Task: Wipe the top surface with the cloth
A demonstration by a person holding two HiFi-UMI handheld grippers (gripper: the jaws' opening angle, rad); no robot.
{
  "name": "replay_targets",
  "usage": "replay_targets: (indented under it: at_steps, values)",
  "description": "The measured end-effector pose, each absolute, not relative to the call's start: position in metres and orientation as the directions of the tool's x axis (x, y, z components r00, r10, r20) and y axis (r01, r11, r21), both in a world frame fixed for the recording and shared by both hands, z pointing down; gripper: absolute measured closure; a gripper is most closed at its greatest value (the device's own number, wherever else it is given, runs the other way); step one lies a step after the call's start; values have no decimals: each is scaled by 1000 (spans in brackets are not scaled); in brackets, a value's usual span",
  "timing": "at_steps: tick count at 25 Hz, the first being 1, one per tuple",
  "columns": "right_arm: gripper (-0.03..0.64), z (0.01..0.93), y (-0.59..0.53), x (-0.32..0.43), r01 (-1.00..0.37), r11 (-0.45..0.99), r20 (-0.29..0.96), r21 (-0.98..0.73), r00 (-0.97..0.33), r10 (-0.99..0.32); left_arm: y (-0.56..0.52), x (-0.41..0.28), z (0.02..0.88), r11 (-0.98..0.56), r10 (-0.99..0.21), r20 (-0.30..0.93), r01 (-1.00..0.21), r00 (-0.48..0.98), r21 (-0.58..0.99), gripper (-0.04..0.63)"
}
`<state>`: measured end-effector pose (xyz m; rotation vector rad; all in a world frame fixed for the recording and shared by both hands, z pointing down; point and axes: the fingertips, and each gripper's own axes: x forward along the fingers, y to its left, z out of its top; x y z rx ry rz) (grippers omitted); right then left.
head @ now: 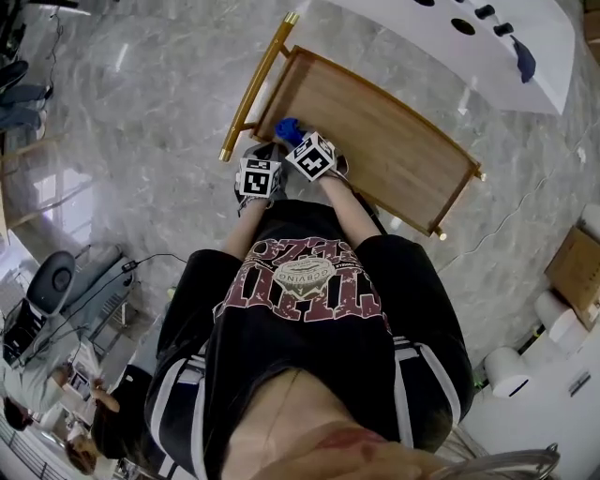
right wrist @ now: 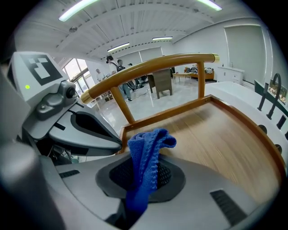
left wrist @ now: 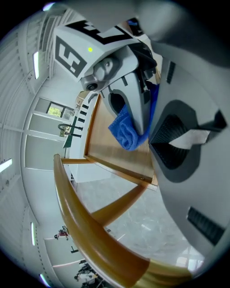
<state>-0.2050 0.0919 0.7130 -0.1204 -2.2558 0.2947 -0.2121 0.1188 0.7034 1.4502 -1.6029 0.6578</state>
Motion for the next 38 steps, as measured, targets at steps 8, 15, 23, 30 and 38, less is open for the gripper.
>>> replay_targets:
  at_steps: [8,15,23,30,38]
  values:
    - [558,713,84,-187,-59,966,740,-253,-655,154,108,-199,705,129,-505,860,-978,79,166,549]
    - [558,712,78,-169,-116,959,741,-257,-661,118,102,-186,705,83,-495,861,-981,114,177,549]
    - [558,711,72,-149,-178,949,742,-261,-666,80,96,-167,709,9,-471,868,-983,158,184,549]
    - [557,712,67,-133,-222,939,743,-262,-668,49,86,-150,711,-56,-457,869,-981,190,185,549]
    - [558,711,61,-112,-276,923,748,-268,-663,19,76,-130,710,-116,-441,868,-973,230,199,549]
